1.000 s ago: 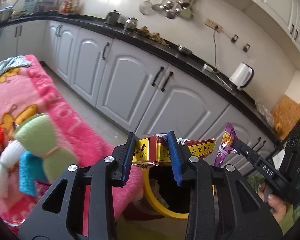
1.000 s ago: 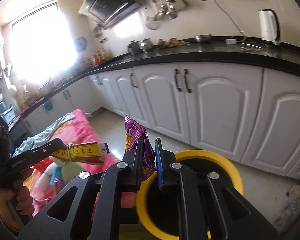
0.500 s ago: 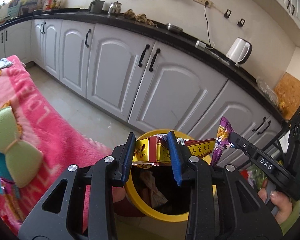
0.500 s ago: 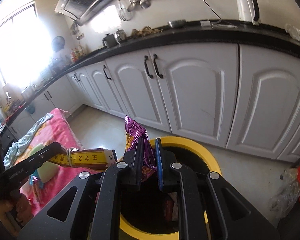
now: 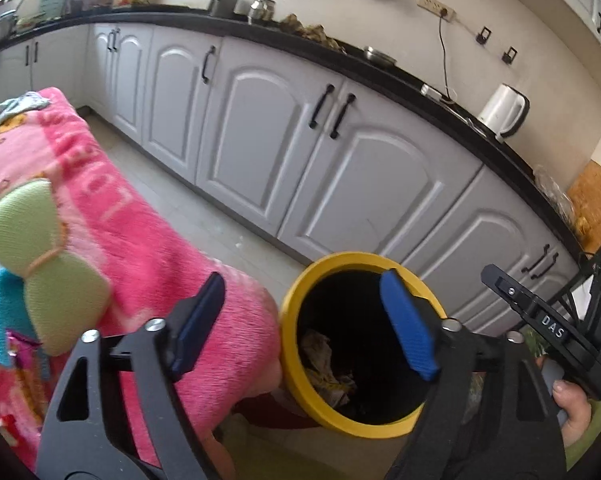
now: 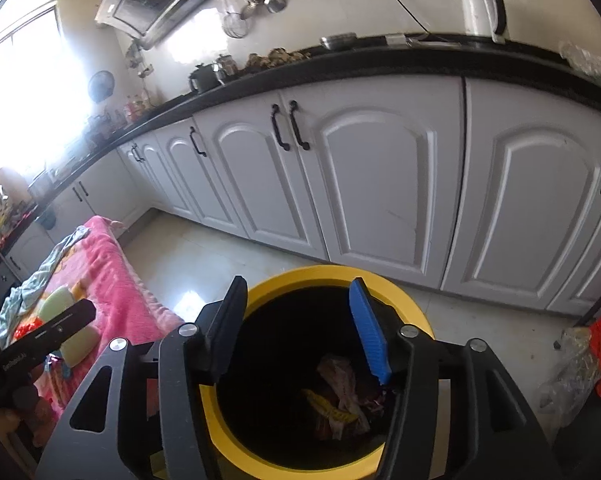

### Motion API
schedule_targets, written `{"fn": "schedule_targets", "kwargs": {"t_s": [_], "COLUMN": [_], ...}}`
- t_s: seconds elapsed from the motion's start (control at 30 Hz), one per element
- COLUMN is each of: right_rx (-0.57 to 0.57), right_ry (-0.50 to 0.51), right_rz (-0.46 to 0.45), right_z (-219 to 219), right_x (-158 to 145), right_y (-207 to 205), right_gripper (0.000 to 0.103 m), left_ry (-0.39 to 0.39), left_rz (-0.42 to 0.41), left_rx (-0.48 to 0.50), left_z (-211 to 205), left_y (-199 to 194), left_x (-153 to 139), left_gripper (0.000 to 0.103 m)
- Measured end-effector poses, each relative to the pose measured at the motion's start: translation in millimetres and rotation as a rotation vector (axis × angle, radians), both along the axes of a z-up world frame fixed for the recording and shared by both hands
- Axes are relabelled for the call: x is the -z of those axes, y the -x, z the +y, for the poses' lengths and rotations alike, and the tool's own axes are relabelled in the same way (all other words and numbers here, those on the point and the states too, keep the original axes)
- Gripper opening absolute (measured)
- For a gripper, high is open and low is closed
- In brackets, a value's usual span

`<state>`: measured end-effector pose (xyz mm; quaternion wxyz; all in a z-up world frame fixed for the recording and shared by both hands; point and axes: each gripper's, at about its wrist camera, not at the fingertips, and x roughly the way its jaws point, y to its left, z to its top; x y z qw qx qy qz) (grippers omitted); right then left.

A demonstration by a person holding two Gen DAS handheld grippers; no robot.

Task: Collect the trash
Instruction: 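Carry both items over the yellow bin and open both tools, then move both tools back over the table toward the foam net and sponge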

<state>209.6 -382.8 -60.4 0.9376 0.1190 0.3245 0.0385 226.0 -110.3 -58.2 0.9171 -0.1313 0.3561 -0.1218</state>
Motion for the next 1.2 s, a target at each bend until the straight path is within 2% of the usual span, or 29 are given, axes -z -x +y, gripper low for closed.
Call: {"fn": "schedule_targets", "kwargs": {"t_s": [0.17, 0.73, 1.2], "right_rx": [-0.037, -0.217, -0.387], "right_ry": [0.012, 0.060, 0.101], "right_rz": [-0.030, -0.154, -0.167], "right_z": [16.1, 99.4, 169.1], "right_x": [-11.6, -51.6, -55.8], "right_y": [6.8, 37.8, 51.0], "right_gripper": [0.059, 0.077, 0.084], "left_ry": [0.002, -0.025, -0.016], "left_rz": [-0.027, -0.091, -0.111], "left_rx": [-0.049, -0.246, -0.397], "left_z": [24.1, 123.0, 195.6], "left_y": [14.0, 63.7, 92.8], "left_x": [-10.4, -31.7, -36.2], "left_gripper": [0.092, 0.092, 0.092]}}
